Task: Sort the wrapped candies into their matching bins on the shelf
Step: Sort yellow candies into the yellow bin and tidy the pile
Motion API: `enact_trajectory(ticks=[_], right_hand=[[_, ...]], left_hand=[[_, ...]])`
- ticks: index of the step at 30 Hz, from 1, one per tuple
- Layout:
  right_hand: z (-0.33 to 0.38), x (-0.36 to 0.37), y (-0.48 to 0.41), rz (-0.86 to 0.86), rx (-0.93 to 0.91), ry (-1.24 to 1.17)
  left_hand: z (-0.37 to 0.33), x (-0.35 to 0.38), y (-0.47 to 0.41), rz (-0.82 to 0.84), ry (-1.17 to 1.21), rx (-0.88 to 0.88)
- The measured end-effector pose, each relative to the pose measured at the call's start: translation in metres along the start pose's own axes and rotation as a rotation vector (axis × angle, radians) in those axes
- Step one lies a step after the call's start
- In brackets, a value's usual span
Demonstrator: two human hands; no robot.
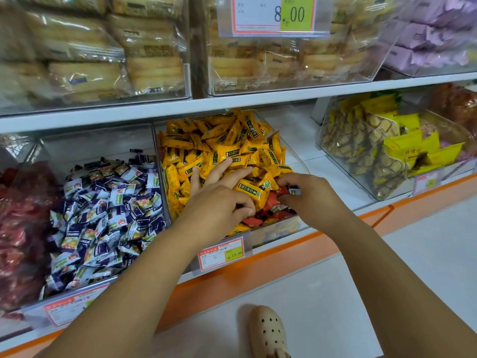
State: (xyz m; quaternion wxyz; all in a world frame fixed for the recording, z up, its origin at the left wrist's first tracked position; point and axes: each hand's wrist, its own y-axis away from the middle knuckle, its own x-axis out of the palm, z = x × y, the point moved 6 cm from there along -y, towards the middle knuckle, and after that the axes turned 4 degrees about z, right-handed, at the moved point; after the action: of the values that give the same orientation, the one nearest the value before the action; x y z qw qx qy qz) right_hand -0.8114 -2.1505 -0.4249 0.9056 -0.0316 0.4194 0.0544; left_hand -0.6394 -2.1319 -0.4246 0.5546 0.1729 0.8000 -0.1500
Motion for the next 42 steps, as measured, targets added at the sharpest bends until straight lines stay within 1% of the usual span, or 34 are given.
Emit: enact_trajectory(ticks=[5, 8, 11, 14, 17, 20, 25, 27, 29, 31, 35, 38, 42], right_hand=[[0.001, -0.006, 0.002, -0.066, 0.018, -0.068], [0.007, -0.014, 0.004, -0.105, -0.002, -0.189], [0.004, -0.006, 0.003, -0.082, 0.016, -0.320], [-0.001, 0.002, 0.003, -0.077, 0.039, -0.353], [-0.006, 0.003, 0.004, -0.066, 0.044, -0.375], [-0.006, -0.002, 0.006, -0.058, 0.043, -0.376], [0.004, -0.013, 0.010, -0.040, 0.049, -0.442], [0.012, -0.016, 0.012, -0.041, 0.032, -0.402], [0.021, -0.019, 0.014, -0.061, 0.010, -0.351], [0.031, -0.021, 0.016, -0.084, -0.020, -0.346], [0.046, -0.019, 0.018, -0.104, -0.030, -0.391], [0.053, -0.009, 0.015, -0.086, -0.023, -0.459], [0.066, 0.006, 0.009, -0.073, -0.051, -0.411]], left_hand=[[0.002, -0.003, 0.001, -0.032, 0.132, -0.002], [0.002, -0.008, 0.000, -0.102, 0.233, -0.056], [-0.005, -0.004, -0.001, -0.125, 0.110, -0.068], [-0.015, -0.001, -0.003, -0.179, -0.065, -0.041], [-0.017, 0.000, -0.005, -0.203, -0.096, -0.043], [-0.013, 0.002, -0.008, -0.214, 0.025, -0.049], [0.005, -0.017, -0.005, -0.315, 0.442, -0.062], [0.012, -0.027, -0.003, -0.373, 0.544, -0.066], [0.017, -0.032, 0.000, -0.391, 0.627, -0.085], [0.019, -0.034, 0.003, -0.370, 0.708, -0.117], [0.024, -0.037, 0.008, -0.374, 0.785, -0.194], [0.025, -0.036, 0.010, -0.289, 0.882, -0.207], [0.019, -0.031, 0.014, -0.172, 0.946, -0.218]])
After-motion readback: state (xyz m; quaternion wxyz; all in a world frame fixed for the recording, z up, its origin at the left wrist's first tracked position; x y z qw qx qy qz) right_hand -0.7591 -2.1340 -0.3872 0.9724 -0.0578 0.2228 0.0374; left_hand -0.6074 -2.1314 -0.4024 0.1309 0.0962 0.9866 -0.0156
